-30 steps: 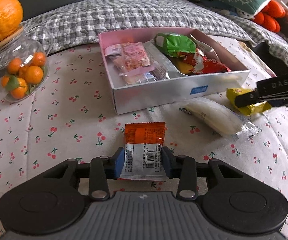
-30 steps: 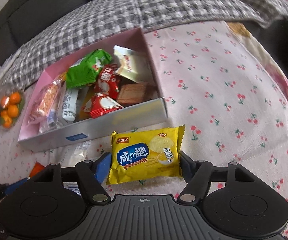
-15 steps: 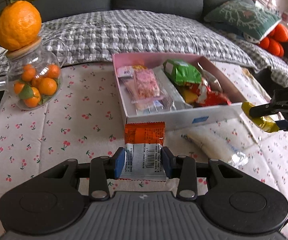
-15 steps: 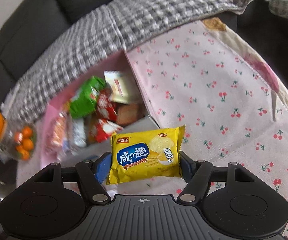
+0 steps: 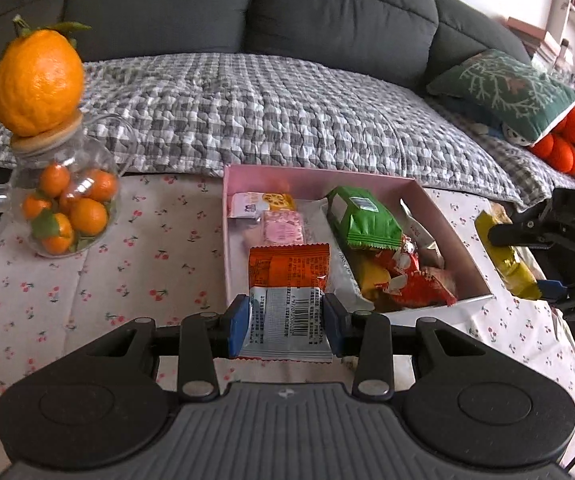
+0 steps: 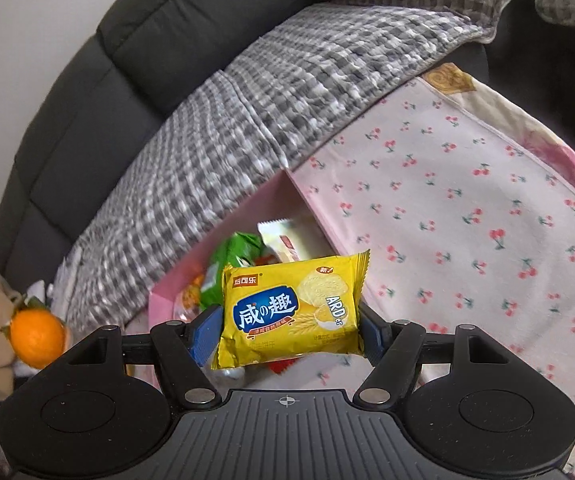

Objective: Organize snacks
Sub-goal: 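Lift both held packets and carry them over the pink box, then open both tools to release the yellow and red-topped packets in the box, then withdraw both tools toward the clear rice-cake packet and silver chocolate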

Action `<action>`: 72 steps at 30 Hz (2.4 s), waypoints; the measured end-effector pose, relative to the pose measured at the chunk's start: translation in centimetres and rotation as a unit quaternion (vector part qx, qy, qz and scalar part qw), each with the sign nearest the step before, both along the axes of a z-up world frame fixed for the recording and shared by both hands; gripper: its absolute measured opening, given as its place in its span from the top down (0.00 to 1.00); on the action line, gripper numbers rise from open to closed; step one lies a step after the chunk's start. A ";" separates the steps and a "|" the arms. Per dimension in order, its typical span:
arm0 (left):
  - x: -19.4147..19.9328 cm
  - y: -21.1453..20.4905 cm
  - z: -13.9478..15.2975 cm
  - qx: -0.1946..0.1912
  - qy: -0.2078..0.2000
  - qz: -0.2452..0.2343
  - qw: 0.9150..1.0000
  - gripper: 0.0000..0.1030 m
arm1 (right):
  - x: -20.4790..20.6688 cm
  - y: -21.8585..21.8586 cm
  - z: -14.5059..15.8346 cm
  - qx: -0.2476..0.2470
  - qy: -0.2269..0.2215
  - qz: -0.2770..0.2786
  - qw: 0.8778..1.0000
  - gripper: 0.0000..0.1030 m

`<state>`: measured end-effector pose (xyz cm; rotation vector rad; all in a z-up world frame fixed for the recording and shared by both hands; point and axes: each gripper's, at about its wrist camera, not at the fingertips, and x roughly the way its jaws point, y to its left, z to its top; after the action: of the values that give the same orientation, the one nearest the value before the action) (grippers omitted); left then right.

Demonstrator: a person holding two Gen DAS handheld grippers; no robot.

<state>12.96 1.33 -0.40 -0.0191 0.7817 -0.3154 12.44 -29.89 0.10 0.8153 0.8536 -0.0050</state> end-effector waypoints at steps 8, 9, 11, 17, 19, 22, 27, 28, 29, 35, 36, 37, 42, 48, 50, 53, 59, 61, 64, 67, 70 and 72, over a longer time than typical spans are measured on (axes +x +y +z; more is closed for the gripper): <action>1.3 -3.1 -0.7 -0.023 -0.009 -0.034 0.999 0.65 | 1.4 1.3 -0.9 -0.011 -0.027 0.009 1.000 0.31; 1.3 -3.4 -1.0 -0.016 -0.013 -0.039 0.999 0.65 | 1.5 1.4 -1.0 -0.012 -0.028 0.011 0.999 0.31; 1.5 -4.0 -1.8 -0.001 -0.013 -0.040 0.999 0.65 | 1.6 1.6 -1.1 -0.018 -0.031 0.018 0.999 0.31; 1.8 -3.7 -2.7 -0.002 -0.018 -0.034 0.999 0.64 | 1.8 2.4 -1.2 -0.044 -0.033 0.034 0.998 0.30; 1.7 -3.8 -2.7 -0.001 -0.023 -0.034 0.999 0.58 | 1.7 2.5 -1.2 -0.046 -0.038 0.034 0.998 0.28; 1.6 -4.2 -2.7 0.007 -0.032 -0.030 0.999 0.34 | 1.6 2.3 -1.1 -0.042 -0.035 0.026 0.998 0.19; 1.1 -4.7 -2.2 0.026 -0.036 -0.039 0.998 0.23 | 1.2 1.8 -0.7 -0.038 -0.033 0.018 0.999 0.17; 1.0 -4.8 -2.3 0.029 -0.034 -0.040 0.998 0.21 | 1.1 1.8 -0.6 -0.037 -0.032 0.018 0.999 0.16; 0.9 -4.8 -2.3 0.031 -0.033 -0.041 0.998 0.20 | 1.0 1.7 -0.5 -0.036 -0.032 0.018 0.999 0.16; 0.2 -4.6 -1.8 0.038 -0.021 -0.039 0.998 0.16 | 0.0 2.0 0.5 -0.053 -0.029 0.023 0.998 0.16; 0.1 -4.6 -1.7 0.037 -0.020 -0.039 0.998 0.14 | -0.2 2.1 0.6 -0.057 -0.028 0.024 0.998 0.16; -0.1 -4.5 -1.6 0.037 -0.018 -0.037 0.998 0.14 | -0.4 2.1 0.8 -0.060 -0.026 0.025 0.998 0.16; -1.1 -4.2 -1.1 0.053 -0.011 -0.030 0.998 0.12 | -1.6 2.2 1.3 -0.078 -0.012 0.036 0.996 0.15; -2.2 -3.9 -1.1 0.092 0.004 -0.025 0.995 0.09 | -2.6 3.0 1.4 -0.129 0.025 0.071 0.989 0.15; -2.5 -3.7 -1.2 0.106 0.011 -0.021 0.994 0.09 | -2.9 3.0 1.2 -0.134 0.035 0.079 0.987 0.15; -2.7 -3.2 -1.4 0.113 0.031 -0.012 0.993 0.08 | -3.3 3.0 0.6 -0.142 0.051 0.090 0.984 0.15; -3.0 -1.9 -1.9 0.090 0.075 0.002 0.993 0.08 | -3.7 3.1 -1.2 -0.176 0.090 0.114 0.974 0.15; -3.2 -1.7 -2.0 0.086 0.082 0.005 0.993 0.08 | -3.9 2.8 -1.6 -0.178 0.098 0.119 0.972 0.15; -3.2 -1.4 -2.0 0.076 0.091 0.011 0.993 0.08 | -4.3 2.2 -1.8 -0.175 0.105 0.111 0.973 0.15; -3.1 -1.3 -2.1 0.058 0.105 0.017 0.993 0.08 | -4.5 1.2 -2.0 -0.160 0.112 0.096 0.976 0.15; -2.9 -1.6 -2.1 0.041 0.116 0.022 0.992 0.09 | -4.6 0.4 -2.2 -0.136 0.119 0.086 0.980 0.15; -2.8 -1.9 -2.1 0.030 0.121 0.023 0.992 0.10 | -4.5 0.2 -2.4 -0.126 0.126 0.083 0.981 0.15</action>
<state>10.15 -0.53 -2.51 -0.0194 1.0292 -0.2473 7.92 -29.69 -2.35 0.5098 1.1324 -0.0698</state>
